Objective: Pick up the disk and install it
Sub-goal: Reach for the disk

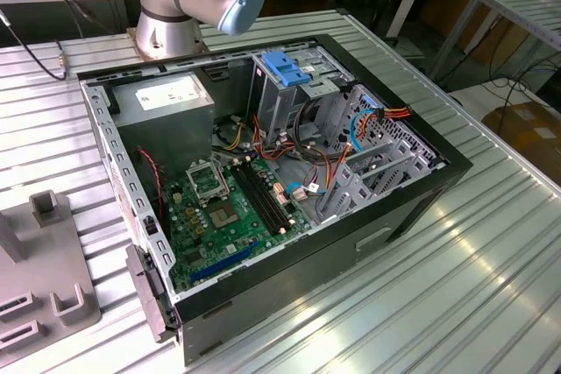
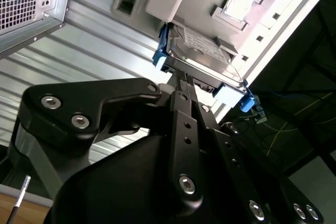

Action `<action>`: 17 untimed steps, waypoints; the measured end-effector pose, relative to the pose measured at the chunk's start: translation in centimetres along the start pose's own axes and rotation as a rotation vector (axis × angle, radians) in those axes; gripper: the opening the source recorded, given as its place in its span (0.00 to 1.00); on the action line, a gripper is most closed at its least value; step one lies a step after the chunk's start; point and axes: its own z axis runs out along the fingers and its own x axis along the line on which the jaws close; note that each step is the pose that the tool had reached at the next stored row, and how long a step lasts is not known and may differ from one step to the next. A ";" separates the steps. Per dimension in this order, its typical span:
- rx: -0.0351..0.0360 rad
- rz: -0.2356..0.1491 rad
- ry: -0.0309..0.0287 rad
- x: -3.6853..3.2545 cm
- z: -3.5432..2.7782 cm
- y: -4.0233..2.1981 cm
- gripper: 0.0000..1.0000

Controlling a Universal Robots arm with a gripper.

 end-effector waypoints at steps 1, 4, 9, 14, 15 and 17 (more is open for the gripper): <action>-0.0001 0.000 -0.0001 0.27 0.00 0.00 0.10; 0.0000 0.000 0.0000 1.09 -0.01 -0.02 0.10; 0.0001 0.000 0.0002 3.30 -0.06 -0.07 0.10; 0.0000 0.000 0.0001 6.21 -0.09 0.07 0.10; 0.0000 0.000 0.0005 6.24 -0.07 0.18 0.10; 0.0010 0.000 0.0021 6.26 -0.01 0.30 0.10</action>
